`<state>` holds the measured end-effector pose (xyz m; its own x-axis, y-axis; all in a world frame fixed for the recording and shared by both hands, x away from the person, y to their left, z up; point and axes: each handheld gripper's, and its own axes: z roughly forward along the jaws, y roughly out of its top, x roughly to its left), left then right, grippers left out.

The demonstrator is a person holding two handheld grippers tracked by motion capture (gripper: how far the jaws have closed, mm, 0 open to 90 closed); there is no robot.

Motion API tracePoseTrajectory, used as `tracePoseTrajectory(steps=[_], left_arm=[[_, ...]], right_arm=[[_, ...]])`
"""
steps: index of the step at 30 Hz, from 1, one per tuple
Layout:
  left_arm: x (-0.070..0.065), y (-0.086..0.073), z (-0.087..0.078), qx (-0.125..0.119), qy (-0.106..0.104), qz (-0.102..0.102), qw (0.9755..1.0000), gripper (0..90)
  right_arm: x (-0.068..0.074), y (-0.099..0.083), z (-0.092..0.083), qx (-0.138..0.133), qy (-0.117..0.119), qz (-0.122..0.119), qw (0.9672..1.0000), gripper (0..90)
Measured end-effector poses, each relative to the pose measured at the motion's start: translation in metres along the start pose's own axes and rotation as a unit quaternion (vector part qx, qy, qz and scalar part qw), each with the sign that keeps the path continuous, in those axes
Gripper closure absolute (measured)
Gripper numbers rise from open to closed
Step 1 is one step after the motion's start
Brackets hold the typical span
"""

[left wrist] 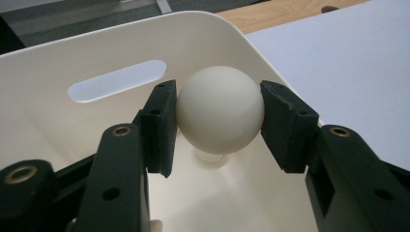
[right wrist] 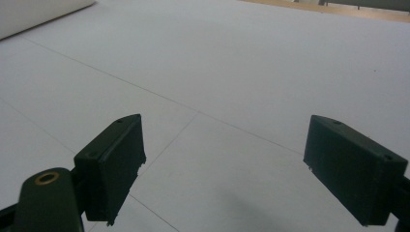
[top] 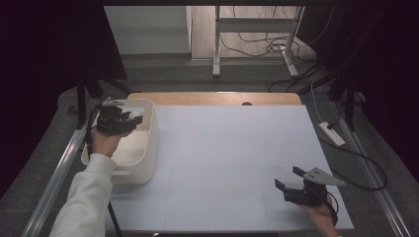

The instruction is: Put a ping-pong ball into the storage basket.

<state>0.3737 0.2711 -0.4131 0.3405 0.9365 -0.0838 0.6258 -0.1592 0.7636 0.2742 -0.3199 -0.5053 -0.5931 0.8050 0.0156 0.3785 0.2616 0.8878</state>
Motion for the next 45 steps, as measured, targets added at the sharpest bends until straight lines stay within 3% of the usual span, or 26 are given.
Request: tracePoseTrajectory(steps=[15, 16, 19, 21, 28, 32, 34, 36, 40, 45], left_arm=[[-0.001, 0.0, -0.002, -0.005, -0.001, -0.002, 1.0, 49.4], [-0.001, 0.0, -0.002, -0.006, 0.0, -0.003, 1.0, 47.6], [-0.002, 0.003, -0.005, -0.012, -0.002, -0.018, 0.9998, 28.7], [-0.002, 0.003, -0.006, -0.015, -0.002, -0.019, 0.9997, 22.0], [-0.006, 0.001, -0.016, -0.042, -0.026, -0.01, 0.9987, 18.3], [-0.012, -0.001, -0.023, -0.062, -0.047, 0.004, 0.9969, 18.0], [-0.019, -0.001, -0.029, -0.075, -0.067, 0.02, 0.9947, 18.1], [-0.022, -0.001, -0.031, -0.079, -0.072, 0.025, 0.994, 18.0], [-0.032, -0.002, -0.039, -0.095, -0.102, 0.044, 0.9893, 19.1], [-0.042, -0.005, -0.042, -0.097, -0.117, 0.053, 0.9869, 19.0]], right_arm=[[0.0, 0.0, 0.0, 0.001, 0.0, 0.001, 1.0, 14.1], [0.0, 0.0, 0.0, 0.001, 0.0, 0.001, 1.0, 14.1], [0.0, 0.0, 0.0, 0.002, 0.0, 0.001, 1.0, 14.2], [-0.001, 0.0, 0.0, 0.002, 0.001, 0.002, 1.0, 14.1], [-0.001, 0.0, 0.001, 0.006, 0.003, 0.002, 1.0, 14.1], [-0.002, -0.001, 0.001, 0.005, 0.004, 0.003, 1.0, 14.1], [-0.002, -0.001, 0.001, 0.007, 0.004, 0.005, 1.0, 14.1], [-0.001, -0.002, 0.001, 0.007, 0.005, 0.003, 1.0, 14.1], [-0.001, -0.002, 0.001, 0.007, 0.007, 0.002, 0.9999, 14.1], [0.0, -0.002, 0.001, 0.006, 0.01, 0.002, 0.9999, 14.1]])
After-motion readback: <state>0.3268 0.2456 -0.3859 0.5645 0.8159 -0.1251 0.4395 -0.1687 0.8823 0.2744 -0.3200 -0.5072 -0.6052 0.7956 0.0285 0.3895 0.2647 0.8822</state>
